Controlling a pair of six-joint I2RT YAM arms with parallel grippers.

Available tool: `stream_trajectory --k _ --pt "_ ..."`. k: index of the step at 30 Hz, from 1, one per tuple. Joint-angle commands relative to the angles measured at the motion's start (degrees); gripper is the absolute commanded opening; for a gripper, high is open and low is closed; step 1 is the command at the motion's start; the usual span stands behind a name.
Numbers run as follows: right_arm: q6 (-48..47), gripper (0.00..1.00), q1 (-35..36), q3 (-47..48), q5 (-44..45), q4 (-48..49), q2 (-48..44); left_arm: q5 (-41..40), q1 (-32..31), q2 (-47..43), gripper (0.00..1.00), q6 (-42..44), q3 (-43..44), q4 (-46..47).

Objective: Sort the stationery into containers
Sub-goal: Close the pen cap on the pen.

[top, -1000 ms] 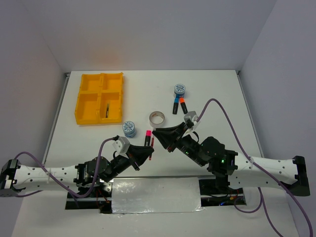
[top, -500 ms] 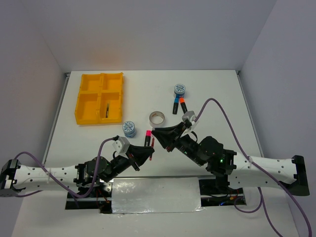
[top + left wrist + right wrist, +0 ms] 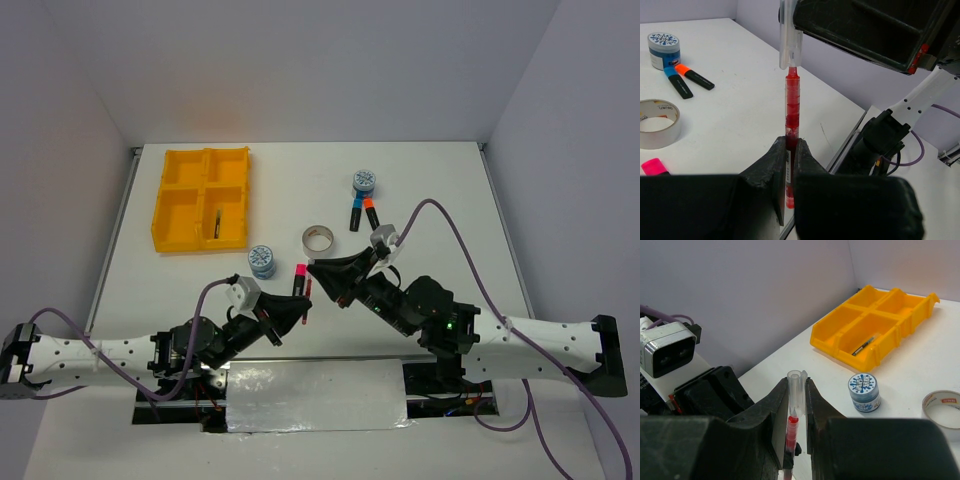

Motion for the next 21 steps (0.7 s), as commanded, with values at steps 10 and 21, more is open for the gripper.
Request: stream_trajectory --k 10,21 --pt "3.3 0.04 -0.2 -0.1 -0.8 0.1 0.1 -0.1 0.4 -2.1 0.00 0.1 0.6 2.2" --pt "7.6 0.05 -0.3 -0.1 3.1 -2.7 1.9 -1.0 0.5 -2.1 0.00 0.9 -0.8 5.3"
